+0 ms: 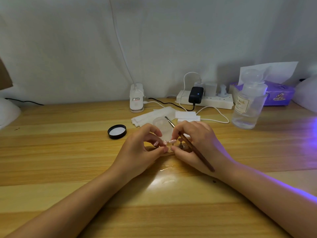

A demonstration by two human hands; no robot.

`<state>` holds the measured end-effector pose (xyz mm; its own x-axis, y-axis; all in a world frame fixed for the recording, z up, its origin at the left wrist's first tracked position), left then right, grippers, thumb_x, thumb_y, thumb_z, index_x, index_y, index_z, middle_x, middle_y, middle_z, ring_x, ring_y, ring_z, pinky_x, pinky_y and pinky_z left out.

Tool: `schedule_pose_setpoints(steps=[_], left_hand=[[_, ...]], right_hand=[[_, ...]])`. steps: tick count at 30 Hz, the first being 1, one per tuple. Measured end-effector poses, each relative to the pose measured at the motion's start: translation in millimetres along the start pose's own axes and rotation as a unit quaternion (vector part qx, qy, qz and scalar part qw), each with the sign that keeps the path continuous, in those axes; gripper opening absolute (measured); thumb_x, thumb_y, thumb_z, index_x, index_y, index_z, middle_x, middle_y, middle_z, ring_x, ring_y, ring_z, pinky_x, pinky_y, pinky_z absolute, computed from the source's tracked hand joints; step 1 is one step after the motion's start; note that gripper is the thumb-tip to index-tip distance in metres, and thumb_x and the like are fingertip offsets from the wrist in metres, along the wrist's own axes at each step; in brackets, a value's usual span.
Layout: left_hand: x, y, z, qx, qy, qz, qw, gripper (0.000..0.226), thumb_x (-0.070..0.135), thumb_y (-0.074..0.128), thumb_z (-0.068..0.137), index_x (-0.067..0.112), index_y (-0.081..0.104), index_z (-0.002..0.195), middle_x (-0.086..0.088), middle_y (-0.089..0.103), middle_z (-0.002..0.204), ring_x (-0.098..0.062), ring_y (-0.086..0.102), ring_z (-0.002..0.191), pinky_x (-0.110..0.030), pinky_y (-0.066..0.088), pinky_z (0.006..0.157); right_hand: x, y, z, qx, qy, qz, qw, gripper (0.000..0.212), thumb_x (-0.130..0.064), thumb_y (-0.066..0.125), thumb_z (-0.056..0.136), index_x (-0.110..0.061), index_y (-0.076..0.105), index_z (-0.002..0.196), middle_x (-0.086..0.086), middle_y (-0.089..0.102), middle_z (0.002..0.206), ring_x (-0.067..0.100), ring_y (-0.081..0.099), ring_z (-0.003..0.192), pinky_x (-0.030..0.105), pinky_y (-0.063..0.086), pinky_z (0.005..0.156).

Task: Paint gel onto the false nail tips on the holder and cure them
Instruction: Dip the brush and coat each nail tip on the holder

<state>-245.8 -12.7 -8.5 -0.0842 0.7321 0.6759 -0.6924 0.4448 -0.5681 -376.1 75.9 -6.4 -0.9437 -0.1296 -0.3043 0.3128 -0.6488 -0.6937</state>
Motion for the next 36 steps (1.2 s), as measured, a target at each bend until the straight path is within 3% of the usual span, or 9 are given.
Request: schedule_pose_setpoints(steps=[3,8,12,16,20,22,25,30,36], left_hand=[[-0.7,0.1,0.4,-0.002,0.001,-0.007,1.0,0.034,0.013,0.077,0.071,0.026,0.051,0.089,0.015,0.067,0.077,0.013,0.055,0.065,-0.004,0.037,0.059],[-3.7,0.7,0.0,0.004,-0.006,-0.021,1.0,0.034,0.016,0.078,0.07,0.028,0.051,0.088,0.014,0.068,0.075,0.007,0.059,0.071,-0.007,0.039,0.059],[-0.5,0.2,-1.5,0.008,0.009,-0.003,1.0,0.037,0.016,0.078,0.07,0.03,0.05,0.088,0.017,0.066,0.076,0.008,0.057,0.071,-0.006,0.038,0.059],[3.6,-4.0,-4.8,0.032,0.042,0.02,0.998,0.045,0.022,0.079,0.069,0.032,0.049,0.1,0.015,0.063,0.09,0.004,0.057,0.089,-0.008,0.04,0.069],[11.0,-4.0,-5.3,0.046,0.117,0.073,0.989,0.038,0.029,0.076,0.072,0.024,0.055,0.104,0.012,0.058,0.101,-0.002,0.052,0.095,-0.01,0.038,0.079],[14.9,-2.3,-6.0,0.038,0.157,0.086,0.983,0.032,0.033,0.07,0.075,0.017,0.063,0.101,0.007,0.06,0.1,-0.008,0.054,0.095,-0.023,0.044,0.084],[15.3,-2.4,-6.3,0.046,0.173,0.095,0.979,0.031,0.035,0.061,0.078,0.012,0.071,0.096,0.005,0.065,0.096,-0.01,0.058,0.091,-0.043,0.045,0.078],[14.9,-3.9,-7.5,0.073,0.19,0.092,0.975,0.025,0.032,0.061,0.079,0.016,0.072,0.096,0.006,0.069,0.094,-0.007,0.061,0.088,-0.043,0.044,0.076],[16.9,-3.8,-8.3,0.09,0.207,0.071,0.972,0.02,0.024,0.06,0.078,0.026,0.062,0.098,0.013,0.066,0.094,-0.004,0.061,0.085,-0.045,0.044,0.073]], right_hand=[[1.5,3.3,2.2,0.0,-0.01,-0.005,1.0,0.023,-0.033,0.064,0.07,-0.034,0.048,0.087,-0.026,0.045,0.075,-0.005,0.039,0.08,0.013,0.026,0.081],[2.6,7.7,2.9,0.012,-0.042,-0.058,0.997,0.02,-0.022,0.07,0.068,-0.027,0.059,0.084,-0.022,0.047,0.075,0.005,0.044,0.084,0.013,0.026,0.083],[-5.7,-1.5,-4.1,0.061,-0.101,0.009,0.993,0.01,-0.017,0.059,0.074,-0.018,0.06,0.084,-0.007,0.059,0.076,0.006,0.048,0.08,0.016,0.028,0.091],[-10.6,-9.7,-7.3,0.078,-0.052,0.06,0.994,0.013,-0.014,0.066,0.076,-0.015,0.059,0.087,-0.005,0.06,0.08,0.006,0.051,0.078,0.021,0.039,0.078],[-12.7,-14.1,-8.2,0.073,0.035,0.194,0.978,0.031,-0.006,0.071,0.075,-0.029,0.052,0.086,-0.011,0.06,0.076,0.003,0.057,0.069,0.013,0.046,0.063],[-14.8,-13.4,-8.3,0.068,0.049,0.23,0.97,0.033,-0.009,0.072,0.076,-0.031,0.05,0.086,-0.01,0.06,0.075,0.004,0.059,0.067,0.013,0.047,0.061],[-17.9,-12.8,-8.0,0.071,0.054,0.254,0.963,0.029,-0.011,0.073,0.076,-0.028,0.052,0.085,-0.003,0.062,0.076,0.006,0.061,0.069,0.014,0.049,0.062],[-19.1,-13.4,-7.7,0.073,0.062,0.285,0.954,0.016,-0.026,0.068,0.075,-0.024,0.056,0.085,-0.002,0.065,0.077,0.006,0.064,0.07,0.018,0.052,0.065],[-22.3,-14.6,-7.6,0.061,0.064,0.293,0.952,0.024,-0.031,0.071,0.068,-0.025,0.055,0.086,-0.008,0.068,0.078,0.001,0.066,0.075,0.011,0.049,0.062]])
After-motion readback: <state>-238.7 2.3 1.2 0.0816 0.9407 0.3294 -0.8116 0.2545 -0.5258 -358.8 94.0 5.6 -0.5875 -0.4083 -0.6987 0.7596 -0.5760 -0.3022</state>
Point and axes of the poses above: each hand's wrist, its own z-axis towards the middle knuckle, its own y-axis out of the palm, x = y × z, the point moved 3 cm from there along z, towards the middle knuckle
